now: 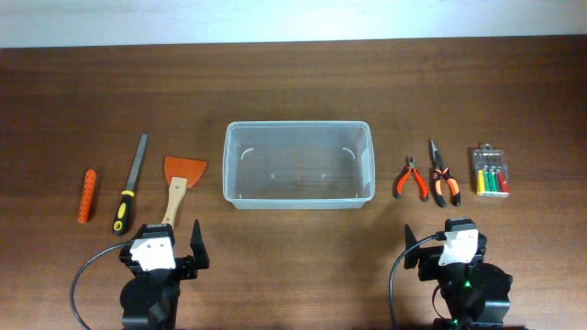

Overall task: Pack container
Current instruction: 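Move the left gripper toward the wooden-handled orange scraper, then grasp the orange scraper by its wooden handle with the left gripper and lift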

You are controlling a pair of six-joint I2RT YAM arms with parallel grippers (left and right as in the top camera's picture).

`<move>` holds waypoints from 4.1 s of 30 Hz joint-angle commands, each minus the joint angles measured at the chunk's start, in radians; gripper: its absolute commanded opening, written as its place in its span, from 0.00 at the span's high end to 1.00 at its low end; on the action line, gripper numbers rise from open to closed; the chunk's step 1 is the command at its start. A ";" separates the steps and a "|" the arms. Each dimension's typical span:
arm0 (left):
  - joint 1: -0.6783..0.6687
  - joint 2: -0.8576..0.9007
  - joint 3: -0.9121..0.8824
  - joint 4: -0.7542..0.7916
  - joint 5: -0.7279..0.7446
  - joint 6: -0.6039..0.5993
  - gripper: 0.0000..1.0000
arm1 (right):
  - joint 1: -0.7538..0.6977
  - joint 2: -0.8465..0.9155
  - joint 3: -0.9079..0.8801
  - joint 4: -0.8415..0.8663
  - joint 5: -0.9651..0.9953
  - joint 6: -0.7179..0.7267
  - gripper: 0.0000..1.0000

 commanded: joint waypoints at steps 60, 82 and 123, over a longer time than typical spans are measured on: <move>0.212 1.368 1.233 -0.586 0.224 0.080 0.01 | -0.007 1.168 1.227 -0.611 -0.074 0.051 0.01; 0.158 1.931 1.260 -0.595 0.016 0.295 0.01 | -0.065 1.566 1.300 -0.655 -0.031 0.200 0.01; -0.013 2.094 2.095 -0.979 -0.023 0.409 0.98 | -0.068 1.566 1.300 -0.672 -0.027 0.199 0.01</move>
